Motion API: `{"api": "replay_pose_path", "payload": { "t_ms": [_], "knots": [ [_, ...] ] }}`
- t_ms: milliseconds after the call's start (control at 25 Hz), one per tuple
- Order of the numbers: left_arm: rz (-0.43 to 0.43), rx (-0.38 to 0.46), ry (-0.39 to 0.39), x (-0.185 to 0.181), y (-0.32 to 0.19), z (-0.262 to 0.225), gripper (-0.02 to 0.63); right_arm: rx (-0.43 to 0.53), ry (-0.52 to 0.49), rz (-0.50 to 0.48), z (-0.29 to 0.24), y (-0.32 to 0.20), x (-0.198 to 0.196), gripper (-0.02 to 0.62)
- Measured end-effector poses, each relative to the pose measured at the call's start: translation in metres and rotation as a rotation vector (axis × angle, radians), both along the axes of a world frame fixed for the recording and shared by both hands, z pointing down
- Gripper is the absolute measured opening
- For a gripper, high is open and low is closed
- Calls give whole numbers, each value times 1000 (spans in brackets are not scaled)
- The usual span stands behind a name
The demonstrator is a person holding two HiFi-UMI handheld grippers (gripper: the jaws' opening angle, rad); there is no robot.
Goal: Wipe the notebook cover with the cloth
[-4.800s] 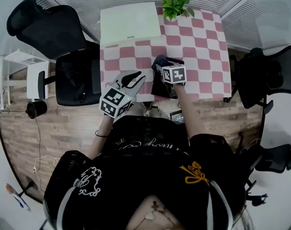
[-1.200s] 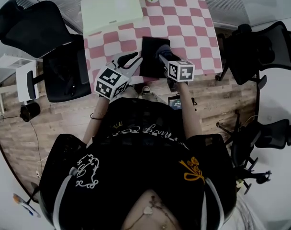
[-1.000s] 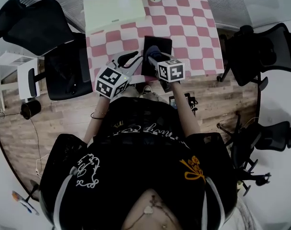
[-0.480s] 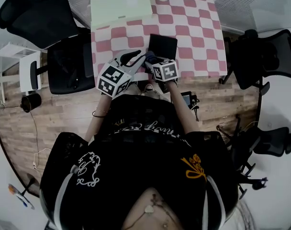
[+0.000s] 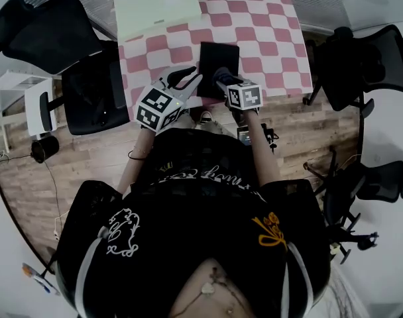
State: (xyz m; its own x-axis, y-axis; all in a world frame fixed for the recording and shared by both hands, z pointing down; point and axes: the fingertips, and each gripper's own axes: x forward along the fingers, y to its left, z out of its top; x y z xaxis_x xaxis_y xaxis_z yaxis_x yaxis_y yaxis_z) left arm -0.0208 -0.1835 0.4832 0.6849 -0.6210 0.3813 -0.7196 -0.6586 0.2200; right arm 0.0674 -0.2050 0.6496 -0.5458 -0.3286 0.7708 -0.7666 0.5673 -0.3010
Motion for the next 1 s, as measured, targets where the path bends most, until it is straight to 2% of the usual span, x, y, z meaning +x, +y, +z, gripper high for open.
{"api": "replay_pose_path", "payload": {
  "t_ms": [320,480,600,760,1000],
  "knots": [
    [50,-11,-1,16,2,4,83,-12,-2,165,3,-3,59,169],
    [60,-15,-1,20,1,6,83,-14,4,235,1,-5,76,167],
    [57,-16,-2,19,-1,7,81,39,21,209,-15,-5,71,167],
    [37,-21,-8,12,-4,9,81,88,-58,148,-41,2,36,167],
    [22,-26,-6,8,-5,10,81,79,-100,-25,-46,29,-30,167]
  ]
}}
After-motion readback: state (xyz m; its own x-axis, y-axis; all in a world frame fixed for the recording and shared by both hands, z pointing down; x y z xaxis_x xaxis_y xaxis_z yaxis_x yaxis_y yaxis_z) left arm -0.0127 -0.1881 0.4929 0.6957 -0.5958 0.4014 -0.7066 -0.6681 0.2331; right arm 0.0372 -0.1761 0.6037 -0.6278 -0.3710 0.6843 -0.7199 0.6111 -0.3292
